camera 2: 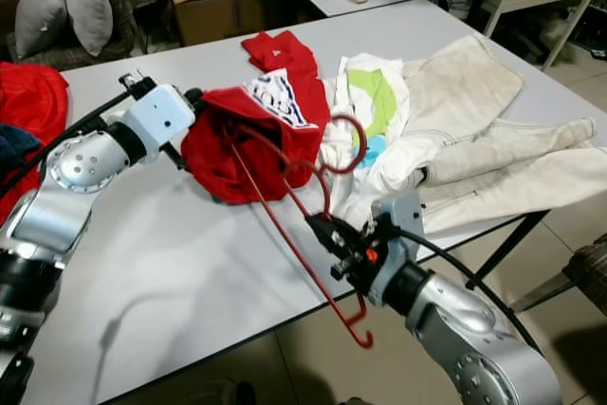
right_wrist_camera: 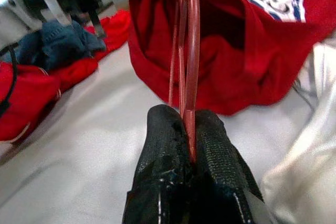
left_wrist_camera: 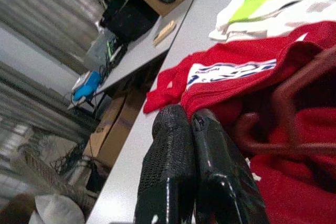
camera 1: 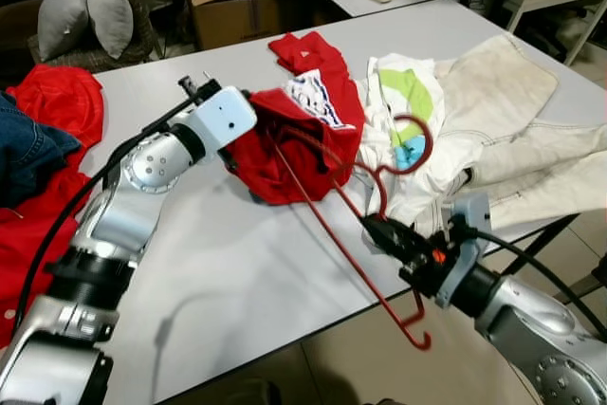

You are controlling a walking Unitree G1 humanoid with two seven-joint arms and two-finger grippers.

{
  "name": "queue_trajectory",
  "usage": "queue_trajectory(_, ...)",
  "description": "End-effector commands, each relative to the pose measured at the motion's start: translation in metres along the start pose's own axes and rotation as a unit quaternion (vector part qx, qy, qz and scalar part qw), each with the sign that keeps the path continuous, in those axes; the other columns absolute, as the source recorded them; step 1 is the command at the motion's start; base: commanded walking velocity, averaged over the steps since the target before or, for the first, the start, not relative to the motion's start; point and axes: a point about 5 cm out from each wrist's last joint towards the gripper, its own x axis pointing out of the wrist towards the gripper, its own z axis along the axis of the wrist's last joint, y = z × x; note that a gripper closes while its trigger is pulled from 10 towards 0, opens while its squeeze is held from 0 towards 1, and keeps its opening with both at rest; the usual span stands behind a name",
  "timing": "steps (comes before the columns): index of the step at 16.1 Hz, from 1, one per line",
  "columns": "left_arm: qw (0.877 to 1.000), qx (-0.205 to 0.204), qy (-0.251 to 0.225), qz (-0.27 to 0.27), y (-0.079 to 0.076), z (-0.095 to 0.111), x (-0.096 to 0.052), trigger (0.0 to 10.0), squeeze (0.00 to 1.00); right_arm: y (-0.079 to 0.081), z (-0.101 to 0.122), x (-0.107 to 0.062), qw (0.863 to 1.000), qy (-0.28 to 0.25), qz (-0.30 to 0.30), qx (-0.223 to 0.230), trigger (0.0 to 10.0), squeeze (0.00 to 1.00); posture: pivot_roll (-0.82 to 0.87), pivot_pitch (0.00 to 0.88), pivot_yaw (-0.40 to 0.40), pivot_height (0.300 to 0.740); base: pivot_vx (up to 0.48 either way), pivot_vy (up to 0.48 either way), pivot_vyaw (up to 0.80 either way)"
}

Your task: Hang hanger

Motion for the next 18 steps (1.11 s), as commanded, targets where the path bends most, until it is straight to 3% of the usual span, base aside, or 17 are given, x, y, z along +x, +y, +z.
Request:
queue_trajectory(1, 1.000, 0.005, -0.008, -0.003, 0.002, 0.007, -0.004, 0.0, 0.00, 0.002, 0.006, 0.002, 1.000, -0.019, 0.002, -0.002, 10.0, 0.00, 0.05, 0.027, 0.056, 0.740, 0.000, 0.000, 0.00)
queue_trajectory(3, 1.000, 0.009, -0.011, -0.007, 0.002, 0.012, -0.006, 0.0, 0.00, -0.004, 0.008, 0.003, 0.999, -0.024, -0.029, 0.006, 10.0, 0.00, 0.05, 0.033, 0.046, 0.740, 0.000, 0.000, 0.00)
queue_trajectory(5, 1.000, 0.026, 0.001, 0.000, 0.008, 0.009, -0.009, 0.0, 0.00, -0.010, 0.004, 0.004, 0.996, -0.009, -0.073, 0.052, 10.0, 0.00, 0.06, 0.042, 0.030, 0.740, 0.000, 0.000, 0.00)
queue_trajectory(8, 0.999, 0.035, 0.016, -0.011, 0.009, 0.008, -0.014, 0.0, 0.00, -0.024, -0.003, 0.013, 0.977, -0.037, -0.137, 0.161, 10.0, 0.00, 0.07, 0.035, 0.035, 0.740, 0.000, 0.000, 0.00)
queue_trajectory(9, 0.998, 0.029, 0.038, -0.043, 0.002, 0.000, -0.016, 0.0, 0.00, -0.031, -0.004, 0.019, 0.961, -0.064, -0.157, 0.217, 10.0, 0.00, 0.07, 0.033, 0.040, 0.740, 0.000, 0.000, 0.00)
queue_trajectory(10, 0.996, 0.039, 0.047, -0.068, -0.004, -0.004, -0.017, 0.0, 0.00, -0.036, -0.004, 0.023, 0.955, -0.073, -0.165, 0.235, 10.0, 0.00, 0.08, 0.031, 0.050, 0.740, 0.000, 0.000, 0.00)
queue_trajectory(11, 0.994, 0.028, 0.053, -0.095, -0.009, -0.007, -0.018, 0.0, 0.00, -0.039, -0.004, 0.028, 0.949, -0.076, -0.168, 0.254, 10.0, 0.00, 0.07, 0.033, 0.061, 0.740, 0.000, 0.000, 0.00)
queue_trajectory(13, 0.981, -0.054, 0.041, -0.180, -0.027, -0.003, -0.018, 0.0, 0.00, -0.049, -0.003, 0.052, 0.935, -0.075, -0.169, 0.304, 10.0, 0.00, 0.05, 0.032, 0.085, 0.740, 0.000, 0.000, 0.00)
queue_trajectory(15, 0.964, -0.080, 0.024, -0.252, -0.039, 0.008, -0.020, 0.0, 0.00, -0.051, 0.007, 0.071, 0.917, -0.098, -0.154, 0.354, 10.0, 0.00, 0.06, 0.032, 0.083, 0.740, 0.000, 0.000, 0.00)
queue_trajectory(17, 0.957, -0.076, -0.004, -0.281, -0.041, 0.021, -0.019, 0.0, 0.00, -0.051, 0.019, 0.085, 0.902, -0.126, -0.135, 0.391, 10.0, 0.00, 0.06, 0.037, 0.075, 0.740, 0.000, 0.000, 0.00)
queue_trajectory(18, 0.944, -0.109, -0.029, -0.310, -0.046, 0.034, -0.019, 0.0, 0.00, -0.050, 0.026, 0.097, 0.884, -0.144, -0.120, 0.429, 10.0, 0.00, 0.06, 0.041, 0.071, 0.740, 0.000, 0.000, 0.00)
